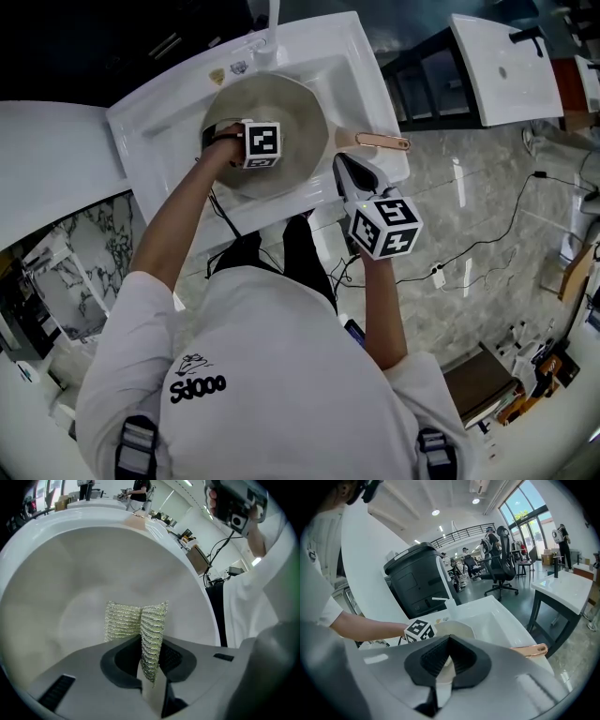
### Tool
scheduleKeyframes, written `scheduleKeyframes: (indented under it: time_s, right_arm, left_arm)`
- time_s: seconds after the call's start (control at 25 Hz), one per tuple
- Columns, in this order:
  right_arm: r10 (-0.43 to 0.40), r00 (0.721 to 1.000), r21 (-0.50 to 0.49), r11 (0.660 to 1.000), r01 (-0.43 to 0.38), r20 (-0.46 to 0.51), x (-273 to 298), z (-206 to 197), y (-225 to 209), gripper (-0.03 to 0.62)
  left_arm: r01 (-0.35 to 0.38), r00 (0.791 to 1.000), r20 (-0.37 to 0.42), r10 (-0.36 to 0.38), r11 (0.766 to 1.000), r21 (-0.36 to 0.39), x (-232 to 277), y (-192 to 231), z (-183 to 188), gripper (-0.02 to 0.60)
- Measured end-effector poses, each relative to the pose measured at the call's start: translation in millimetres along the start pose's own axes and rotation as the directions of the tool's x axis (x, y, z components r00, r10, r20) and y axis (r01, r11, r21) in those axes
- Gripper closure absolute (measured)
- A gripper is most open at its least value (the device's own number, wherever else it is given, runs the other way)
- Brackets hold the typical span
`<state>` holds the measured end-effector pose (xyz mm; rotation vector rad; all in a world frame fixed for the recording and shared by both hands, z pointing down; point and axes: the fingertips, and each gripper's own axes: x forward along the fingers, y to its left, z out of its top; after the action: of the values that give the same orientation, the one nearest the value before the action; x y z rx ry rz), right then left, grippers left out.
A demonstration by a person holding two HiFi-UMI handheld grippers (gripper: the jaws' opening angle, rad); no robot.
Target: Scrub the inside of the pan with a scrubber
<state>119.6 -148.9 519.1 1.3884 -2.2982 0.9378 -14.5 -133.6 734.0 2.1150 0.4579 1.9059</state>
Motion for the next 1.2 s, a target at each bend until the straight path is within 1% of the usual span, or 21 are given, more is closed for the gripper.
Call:
scheduleKeyframes:
  time_s: [0.12, 0.28, 0.48, 0.6, 0.76, 0.8, 0.88, 1.0, 1.08, 1.2]
  right_arm:
    - [0.005, 1.000, -0.004, 1.000, -0.005, 0.003, -1.0, -1.6, 5.4, 0.585]
    - [0.013, 1.000, -0.010, 1.000, -0.013, 0.005, -4.0, -1.3, 11.2, 0.585]
    - [0.014, 1.000, -0.010, 1.000, -0.013, 0.016, -9.2, -1.5, 15.1, 0.585]
    - [0.013, 1.000, -0.010, 1.000, -0.012, 0.020, -11.4, -5.1, 18.4, 0.585]
    - [0.020, 1.000, -0.012, 1.000, -0.019, 0.020, -13.8, -8.8, 27.2, 0.585]
    - [0.021, 1.000, -0.013, 1.000, -0.021, 0.022, -14.7, -8.6, 29.0, 0.585]
    - [0.023, 0.999, -0.013, 1.000, -0.023, 0.024, -16.4, -8.4, 31.3, 0.585]
    - [0.022, 0.999, -0.011, 1.000, -0.022, 0.023, -17.9, -9.5, 31.6, 0.585]
    - [0.019, 1.000, -0.011, 1.000, -0.018, 0.022, -17.9, -10.4, 30.6, 0.585]
    - [0.011, 1.000, -0.012, 1.000, -0.010, 0.021, -17.8, -12.0, 28.2, 0.585]
  left_arm:
    - [0.060, 0.998, -0.020, -0.060, 0.998, 0.011, 6.5, -16.8, -5.7, 0.509]
    - [0.155, 0.988, -0.020, -0.155, 0.988, -0.002, 13.7, -37.7, -10.5, 0.509]
    - [0.196, 0.981, 0.003, -0.196, 0.980, -0.040, 8.1, -47.2, -10.6, 0.511]
    - [0.243, 0.970, 0.012, -0.243, 0.969, -0.031, 1.4, -57.6, -10.0, 0.511]
    - [0.320, 0.945, 0.073, -0.319, 0.947, -0.010, -11.4, -76.0, -4.7, 0.514]
    - [0.329, 0.942, 0.076, -0.328, 0.944, 0.000, -14.7, -79.5, -4.7, 0.515]
    - [0.327, 0.944, 0.035, -0.327, 0.945, 0.020, -19.2, -83.3, -9.9, 0.515]
    - [0.300, 0.952, -0.075, -0.298, 0.953, 0.029, -19.5, -79.6, -23.0, 0.517]
    - [0.286, 0.952, -0.117, -0.283, 0.958, 0.016, -16.7, -73.7, -29.1, 0.515]
    - [0.247, 0.954, -0.176, -0.244, 0.969, -0.009, -10.7, -63.1, -39.9, 0.515]
